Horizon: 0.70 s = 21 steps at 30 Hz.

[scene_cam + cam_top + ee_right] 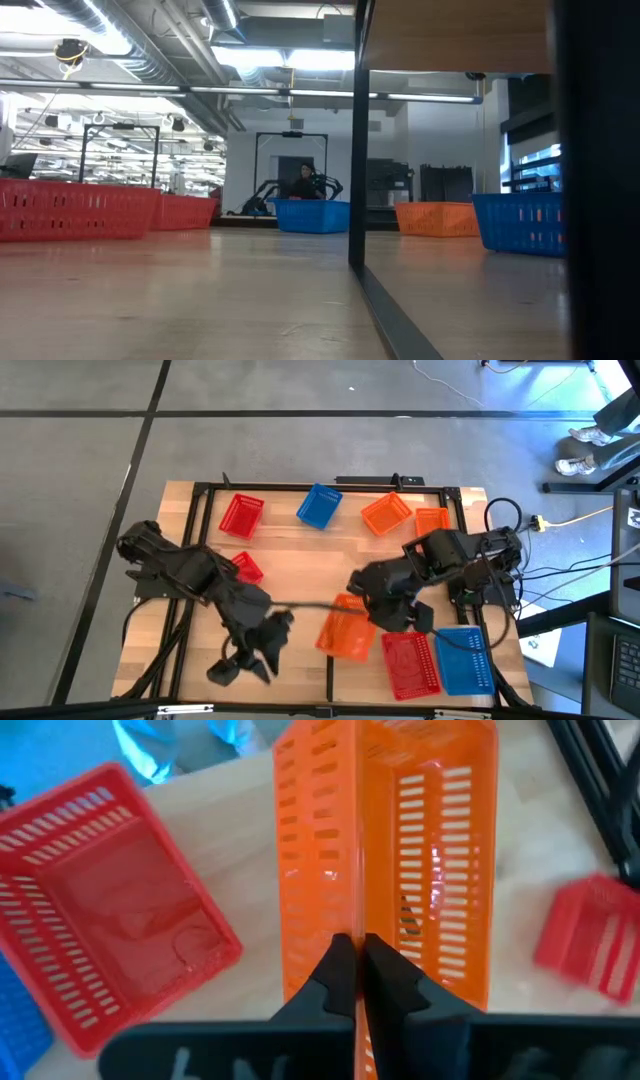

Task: Stack baskets on shelf by color
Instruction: Put the bottom orange basket on the shelf

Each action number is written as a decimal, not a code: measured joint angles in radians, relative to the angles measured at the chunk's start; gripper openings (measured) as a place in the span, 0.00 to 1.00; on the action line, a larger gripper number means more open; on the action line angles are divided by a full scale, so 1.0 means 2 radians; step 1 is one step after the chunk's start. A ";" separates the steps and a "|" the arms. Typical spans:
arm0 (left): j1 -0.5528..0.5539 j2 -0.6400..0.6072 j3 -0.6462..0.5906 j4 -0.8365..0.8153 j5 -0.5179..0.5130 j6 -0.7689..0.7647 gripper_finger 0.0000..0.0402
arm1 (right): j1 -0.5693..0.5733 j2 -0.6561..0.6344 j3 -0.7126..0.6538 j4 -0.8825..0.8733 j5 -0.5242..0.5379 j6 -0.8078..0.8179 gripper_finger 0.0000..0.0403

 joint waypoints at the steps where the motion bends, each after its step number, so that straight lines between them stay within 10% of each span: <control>1: 0.002 -0.008 0.000 -0.007 -0.025 0.000 0.21 | 0.004 0.000 0.000 0.000 -0.001 -0.009 0.00; 8: 0.009 -0.065 0.000 -0.059 -0.203 0.004 0.21 | 0.010 0.005 -0.003 0.014 -0.017 -0.028 0.00; 21: 0.000 -0.108 0.000 -0.063 -0.230 0.048 0.21 | 0.019 0.021 -0.088 0.038 -0.023 -0.027 0.00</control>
